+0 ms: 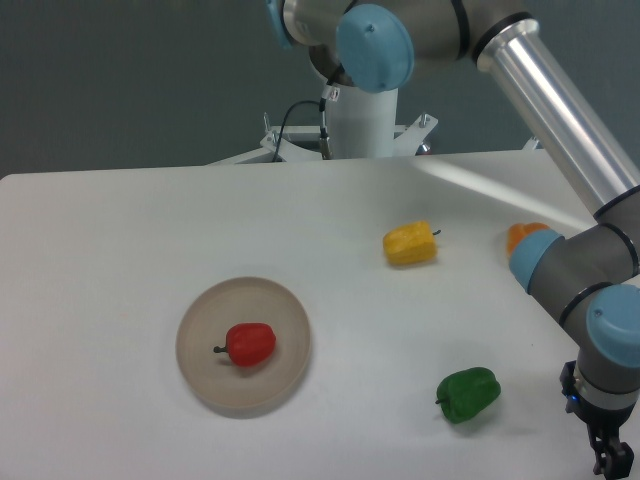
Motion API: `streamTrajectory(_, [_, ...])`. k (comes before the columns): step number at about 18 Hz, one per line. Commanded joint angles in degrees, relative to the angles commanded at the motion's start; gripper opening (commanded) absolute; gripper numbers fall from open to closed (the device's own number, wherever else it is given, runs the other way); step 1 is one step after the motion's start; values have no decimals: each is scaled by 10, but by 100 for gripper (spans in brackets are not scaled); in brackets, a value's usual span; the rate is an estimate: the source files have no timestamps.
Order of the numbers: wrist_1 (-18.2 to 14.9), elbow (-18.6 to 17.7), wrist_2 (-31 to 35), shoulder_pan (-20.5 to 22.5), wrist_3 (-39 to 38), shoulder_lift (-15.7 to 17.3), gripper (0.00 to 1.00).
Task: Pick up the red pepper from the plate
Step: 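Move the open gripper over the red pepper on the plate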
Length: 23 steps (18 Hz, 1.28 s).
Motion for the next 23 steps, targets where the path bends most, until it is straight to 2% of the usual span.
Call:
streamTrajectory(4, [-1,-33,-2,-6,0,18,100])
streamTrajectory(7, [-4,-85,-4,-21,-4,63,100])
streamTrajectory(10, [-18,-154,-4,-42,-42,127,100])
streamTrajectory(15, [-48,-225,-5,-73,-114,200,100])
streamTrajectory(20, [-42,-321,-17,-119,-193,263,100])
streamTrajectory(21, [-40,-343,-17,-140,-225,275,100])
streamTrajectory(23, [-6,-378,-17,-176,-283,282,100])
